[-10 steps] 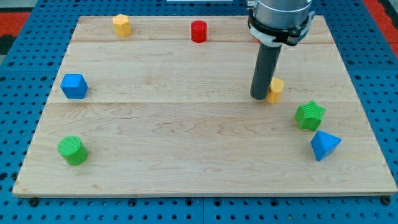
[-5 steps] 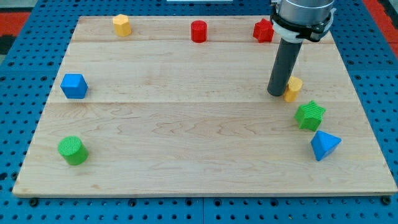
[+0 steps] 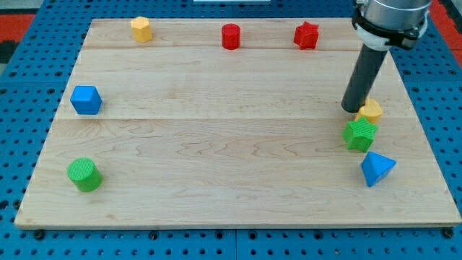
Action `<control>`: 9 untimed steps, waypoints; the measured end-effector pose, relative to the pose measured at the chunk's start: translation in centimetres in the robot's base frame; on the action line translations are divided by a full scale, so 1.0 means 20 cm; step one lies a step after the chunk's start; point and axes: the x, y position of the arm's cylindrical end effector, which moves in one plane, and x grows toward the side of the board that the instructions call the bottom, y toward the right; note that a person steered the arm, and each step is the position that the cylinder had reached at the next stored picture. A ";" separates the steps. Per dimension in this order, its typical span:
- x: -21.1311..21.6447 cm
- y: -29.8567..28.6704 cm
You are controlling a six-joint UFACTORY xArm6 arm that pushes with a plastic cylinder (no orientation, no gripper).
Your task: Push the heart to the top of the green star
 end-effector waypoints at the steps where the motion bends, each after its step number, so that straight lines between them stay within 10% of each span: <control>1: -0.18 -0.10; 3: 0.00 0.56; 5: 0.25 0.25; 9: -0.07 0.31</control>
